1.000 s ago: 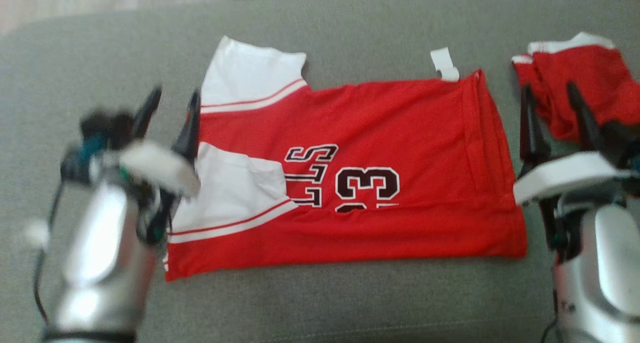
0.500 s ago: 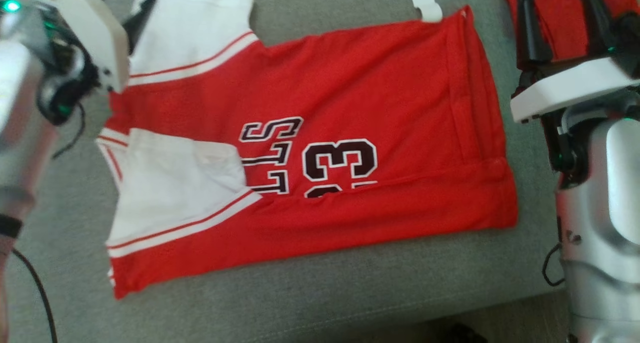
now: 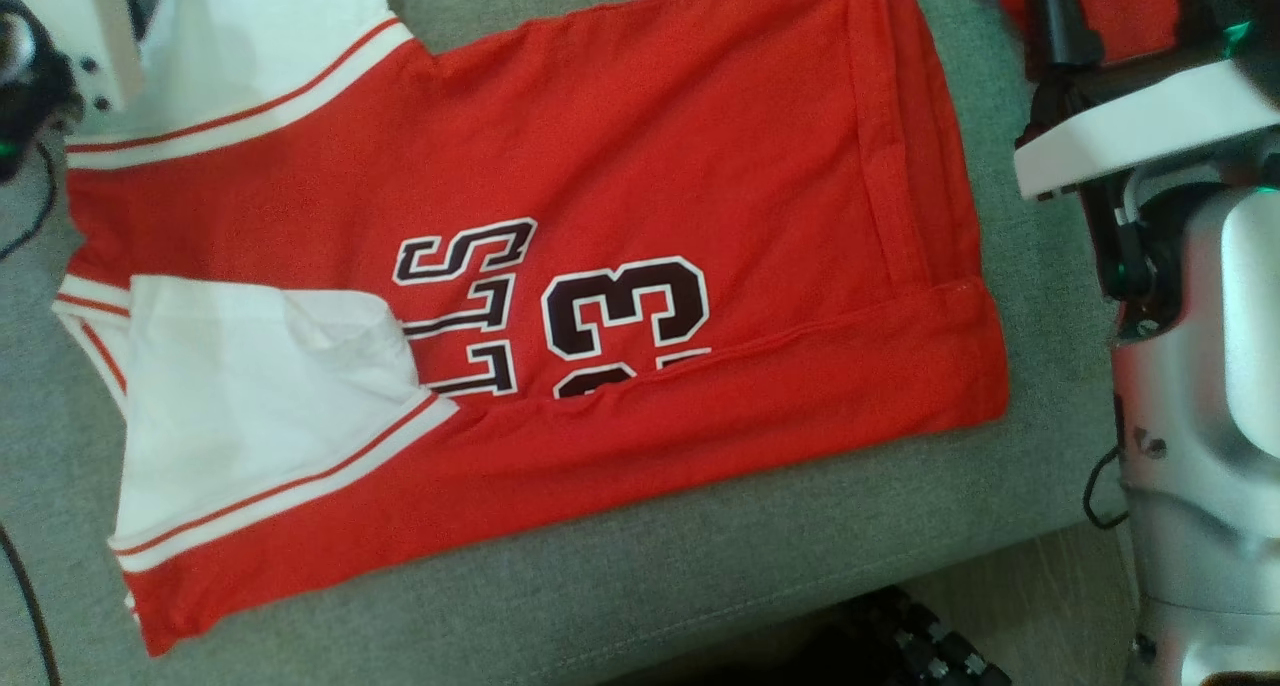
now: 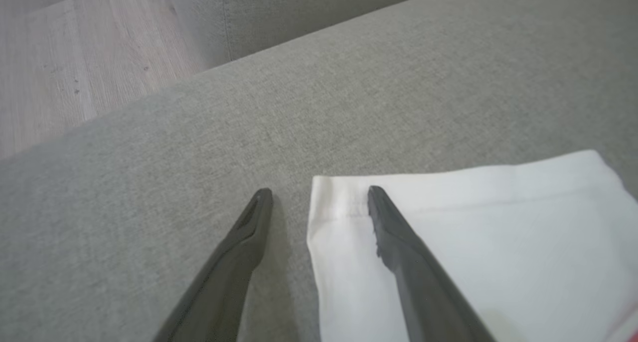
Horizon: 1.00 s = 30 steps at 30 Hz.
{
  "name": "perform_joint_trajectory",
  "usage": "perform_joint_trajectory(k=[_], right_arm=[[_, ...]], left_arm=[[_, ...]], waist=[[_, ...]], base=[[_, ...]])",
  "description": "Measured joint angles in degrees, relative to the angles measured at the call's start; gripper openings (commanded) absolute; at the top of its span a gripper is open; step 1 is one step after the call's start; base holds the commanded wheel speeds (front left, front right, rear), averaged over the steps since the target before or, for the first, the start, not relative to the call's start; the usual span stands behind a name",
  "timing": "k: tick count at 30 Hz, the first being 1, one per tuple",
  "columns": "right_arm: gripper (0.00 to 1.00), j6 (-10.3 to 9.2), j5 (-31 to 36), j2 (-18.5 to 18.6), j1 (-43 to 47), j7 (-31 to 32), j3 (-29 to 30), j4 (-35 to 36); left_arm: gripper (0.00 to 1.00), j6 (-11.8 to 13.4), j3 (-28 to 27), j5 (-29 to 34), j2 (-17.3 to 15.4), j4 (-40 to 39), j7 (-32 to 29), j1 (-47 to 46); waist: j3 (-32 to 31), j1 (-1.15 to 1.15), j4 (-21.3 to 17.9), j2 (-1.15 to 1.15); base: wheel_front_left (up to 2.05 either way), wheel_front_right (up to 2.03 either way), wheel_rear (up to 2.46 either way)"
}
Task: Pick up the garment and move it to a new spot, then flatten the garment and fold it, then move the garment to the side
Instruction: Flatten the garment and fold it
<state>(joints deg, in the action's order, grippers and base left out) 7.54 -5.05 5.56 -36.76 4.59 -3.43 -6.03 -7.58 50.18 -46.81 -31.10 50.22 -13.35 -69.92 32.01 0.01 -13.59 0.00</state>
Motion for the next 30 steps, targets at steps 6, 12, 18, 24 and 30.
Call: perform_joint_trajectory(k=[6, 12, 18, 24, 30], right_arm=[[1.0, 0.0, 0.02, 0.01, -0.1, 0.05, 0.0, 0.08], [1.0, 0.0, 0.1, 0.19, -0.31, 0.76, 0.92, 0.14], [1.0, 0.0, 0.53, 0.89, -0.35, 1.24, 2.82, 0.12], [1.0, 0.0, 0.49, 1.47, -0.26, 1.67, 4.31, -1.57], [1.0, 0.0, -1.49, 2.1, 0.01, 3.1, 6.05, -4.55]], left_arm=[[1.0, 0.0, 1.98, -2.48, 0.07, 1.47, 0.33, -1.26], [0.0, 0.02, 4.9, -7.69, -0.02, 0.74, -2.3, -2.32], [0.0, 0.0, 8.24, -8.73, 0.49, -0.05, 2.07, -2.32], [0.0, 0.0, 8.95, -7.89, 2.0, 1.98, 12.04, -1.95], [0.0, 0.0, 10.1, -6.94, 4.63, 0.77, 19.85, -0.59]], waist=[[0.46, -0.01, -0.22, 0.0], [0.43, -0.01, 0.41, 0.0], [-0.37, 0.0, 2.25, 0.0], [-3.74, -0.01, 4.6, 0.0], [-6.86, -0.01, 8.43, 0.0]], base=[[0.0, 0.0, 0.0], [0.0, 0.0, 0.0], [0.0, 0.0, 0.0], [0.0, 0.0, 0.0], [0.0, 0.0, 0.0]])
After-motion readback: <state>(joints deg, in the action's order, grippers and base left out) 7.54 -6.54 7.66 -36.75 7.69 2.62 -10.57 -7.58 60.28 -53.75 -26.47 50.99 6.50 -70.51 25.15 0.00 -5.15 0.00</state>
